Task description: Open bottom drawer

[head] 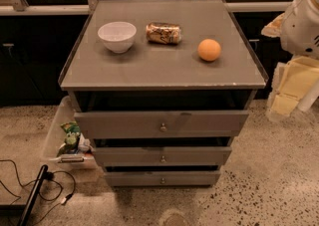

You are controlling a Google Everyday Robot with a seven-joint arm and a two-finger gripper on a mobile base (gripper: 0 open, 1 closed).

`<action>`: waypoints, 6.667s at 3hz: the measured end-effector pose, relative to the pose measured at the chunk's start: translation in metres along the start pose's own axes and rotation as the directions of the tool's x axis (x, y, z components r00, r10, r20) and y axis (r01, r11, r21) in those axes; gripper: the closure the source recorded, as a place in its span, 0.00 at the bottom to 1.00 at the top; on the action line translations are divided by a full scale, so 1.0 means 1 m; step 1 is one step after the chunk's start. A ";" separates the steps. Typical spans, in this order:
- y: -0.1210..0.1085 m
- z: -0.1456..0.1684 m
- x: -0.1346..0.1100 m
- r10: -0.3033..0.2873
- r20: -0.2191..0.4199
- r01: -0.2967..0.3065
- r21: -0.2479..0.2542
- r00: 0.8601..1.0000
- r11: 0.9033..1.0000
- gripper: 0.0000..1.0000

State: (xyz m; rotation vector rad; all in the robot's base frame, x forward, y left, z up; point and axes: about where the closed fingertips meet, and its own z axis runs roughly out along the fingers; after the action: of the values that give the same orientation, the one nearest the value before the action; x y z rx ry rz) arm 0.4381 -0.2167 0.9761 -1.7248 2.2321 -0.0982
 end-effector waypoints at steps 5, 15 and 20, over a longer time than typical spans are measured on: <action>0.053 0.195 0.089 -0.023 0.002 0.023 -0.151 1.000 0.988 0.00; 0.099 0.553 0.146 -0.040 0.255 0.100 -0.227 0.966 0.969 0.00; 0.108 0.702 0.128 -0.074 0.475 0.164 -0.152 0.877 0.975 0.00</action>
Offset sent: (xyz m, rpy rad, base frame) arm 0.0103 -0.0314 -0.1155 -0.0049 0.1753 -0.0775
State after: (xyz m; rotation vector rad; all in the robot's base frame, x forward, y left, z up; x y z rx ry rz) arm 0.5121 -0.2129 0.2580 -1.7499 1.8231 0.4696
